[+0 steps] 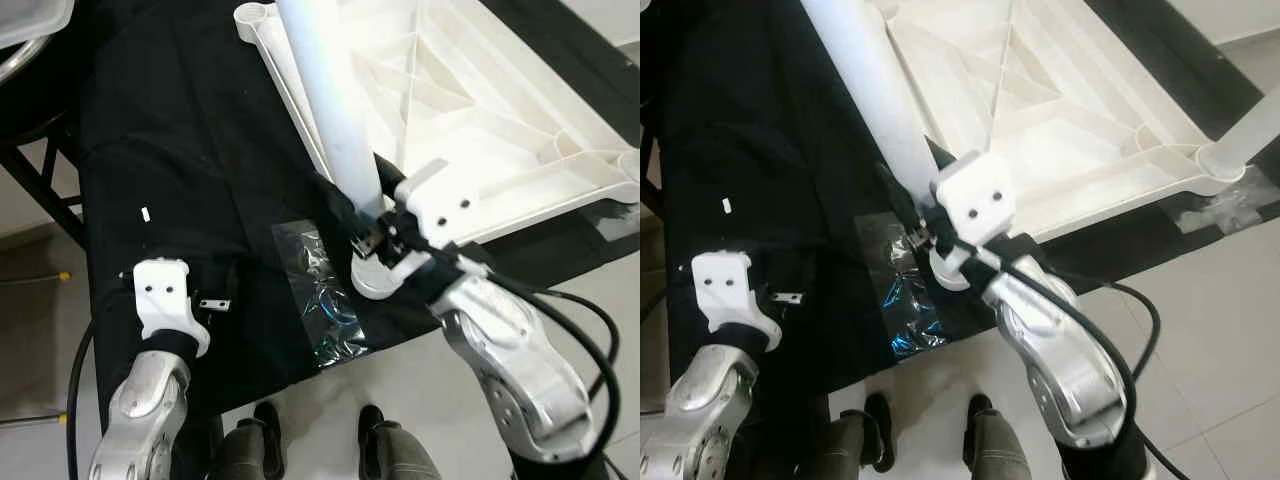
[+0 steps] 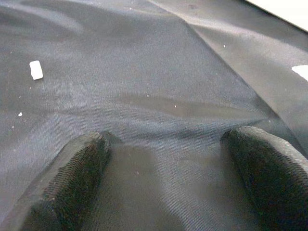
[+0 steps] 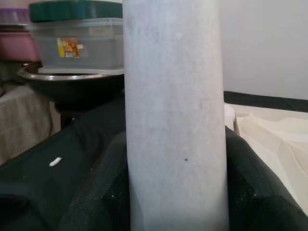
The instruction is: Building children table
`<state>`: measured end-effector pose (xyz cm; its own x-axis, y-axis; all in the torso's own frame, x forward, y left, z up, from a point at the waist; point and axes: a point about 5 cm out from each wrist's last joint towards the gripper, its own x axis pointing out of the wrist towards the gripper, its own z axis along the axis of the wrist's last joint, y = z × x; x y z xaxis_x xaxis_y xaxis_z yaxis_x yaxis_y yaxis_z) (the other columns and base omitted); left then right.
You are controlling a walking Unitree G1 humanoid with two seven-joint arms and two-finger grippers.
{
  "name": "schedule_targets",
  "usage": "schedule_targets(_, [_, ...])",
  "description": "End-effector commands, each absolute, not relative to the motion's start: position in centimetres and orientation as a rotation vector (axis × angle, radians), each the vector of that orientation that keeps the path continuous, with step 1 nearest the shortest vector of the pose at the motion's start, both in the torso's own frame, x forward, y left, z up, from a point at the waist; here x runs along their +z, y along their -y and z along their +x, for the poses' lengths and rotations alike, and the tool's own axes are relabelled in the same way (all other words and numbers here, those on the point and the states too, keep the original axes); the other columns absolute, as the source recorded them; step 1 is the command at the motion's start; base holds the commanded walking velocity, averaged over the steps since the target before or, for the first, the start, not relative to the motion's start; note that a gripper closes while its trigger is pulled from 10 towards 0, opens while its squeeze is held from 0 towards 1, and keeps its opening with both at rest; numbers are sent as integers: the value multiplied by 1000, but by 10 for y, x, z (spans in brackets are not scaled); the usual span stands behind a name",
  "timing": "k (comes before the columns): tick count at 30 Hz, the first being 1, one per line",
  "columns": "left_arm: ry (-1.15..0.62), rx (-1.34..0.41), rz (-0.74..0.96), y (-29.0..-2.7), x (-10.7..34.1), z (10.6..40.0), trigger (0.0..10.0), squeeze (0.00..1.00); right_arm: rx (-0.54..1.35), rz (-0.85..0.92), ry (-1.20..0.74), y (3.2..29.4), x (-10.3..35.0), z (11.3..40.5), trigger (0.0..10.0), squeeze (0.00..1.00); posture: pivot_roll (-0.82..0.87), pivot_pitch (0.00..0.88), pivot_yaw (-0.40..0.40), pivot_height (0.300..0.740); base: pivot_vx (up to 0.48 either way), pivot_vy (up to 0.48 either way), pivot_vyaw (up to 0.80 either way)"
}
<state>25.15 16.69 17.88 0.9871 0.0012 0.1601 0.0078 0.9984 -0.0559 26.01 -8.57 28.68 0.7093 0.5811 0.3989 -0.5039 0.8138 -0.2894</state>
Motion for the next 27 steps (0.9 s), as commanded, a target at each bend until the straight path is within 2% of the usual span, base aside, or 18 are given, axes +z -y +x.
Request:
schedule_targets(1, [112, 18, -65, -176, 169, 253, 10000, 0, 567, -118, 407, 95, 274, 273, 10000, 0, 62, 341, 22, 740, 0, 0, 0])
schedule_targets(3, [156, 18, -53, -184, 181, 259, 10000, 0, 550, -93, 448, 101, 288, 277, 10000, 0, 62, 341, 22, 740, 0, 0, 0])
schedule_targets(6, [277, -1, -54, -205, 222, 276, 10000, 0, 573, 94, 532, 112, 316, 282, 10000, 0, 74, 304, 14, 740, 0, 0, 0])
schedule_targets(7, [277, -1, -54, -205, 222, 276, 10000, 0, 573, 94, 532, 112, 316, 282, 10000, 0, 74, 304, 14, 740, 0, 0, 0])
schedule_targets(10, [425, -83, -65, -218, 274, 285, 10000, 0, 650, 203, 597, 115, 334, 282, 10000, 0, 80, 273, 9, 740, 0, 0, 0])
schedule_targets(12, [469, -130, -85, -220, 291, 286, 10000, 0, 675, 192, 616, 115, 337, 281, 10000, 0, 81, 270, 9, 740, 0, 0, 0])
schedule_targets(14, [535, -291, -121, -215, 322, 285, 10000, 0, 725, 140, 633, 112, 340, 282, 10000, 0, 79, 247, 7, 740, 0, 0, 0])
schedule_targets(17, [560, -369, -125, -212, 334, 283, 10000, 0, 733, 125, 633, 111, 340, 284, 10000, 0, 80, 244, 7, 740, 0, 0, 0])
schedule_targets(18, [587, -488, -131, -206, 348, 280, 10000, 0, 741, 119, 630, 111, 341, 287, 10000, 0, 81, 227, 1, 740, 0, 0, 0])
schedule_targets(19, [587, -488, -131, -206, 348, 280, 10000, 0, 741, 119, 630, 111, 341, 287, 10000, 0, 81, 227, 1, 740, 0, 0, 0])
schedule_targets(21, [609, -788, -159, -189, 373, 270, 10000, 0, 763, 59, 617, 109, 341, 294, 10000, 0, 84, 199, -5, 740, 0, 0, 0])
schedule_targets(22, [609, -788, -159, -189, 373, 270, 10000, 0, 763, 59, 617, 109, 341, 294, 10000, 0, 84, 199, -5, 740, 0, 0, 0])
schedule_targets(23, [608, -962, -186, -179, 382, 262, 10000, 0, 777, 30, 613, 107, 341, 298, 10000, 0, 81, 190, -3, 740, 0, 0, 0])
schedule_targets(25, [592, -1196, -245, -167, 391, 251, 10000, 0, 808, -39, 610, 99, 340, 302, 10000, 0, 80, 181, -2, 740, 0, 0, 0])
schedule_targets(27, [600, -1228, -281, -164, 396, 252, 10000, 0, 839, -76, 607, 93, 337, 301, 10000, 0, 81, 170, -3, 740, 0, 0, 0])
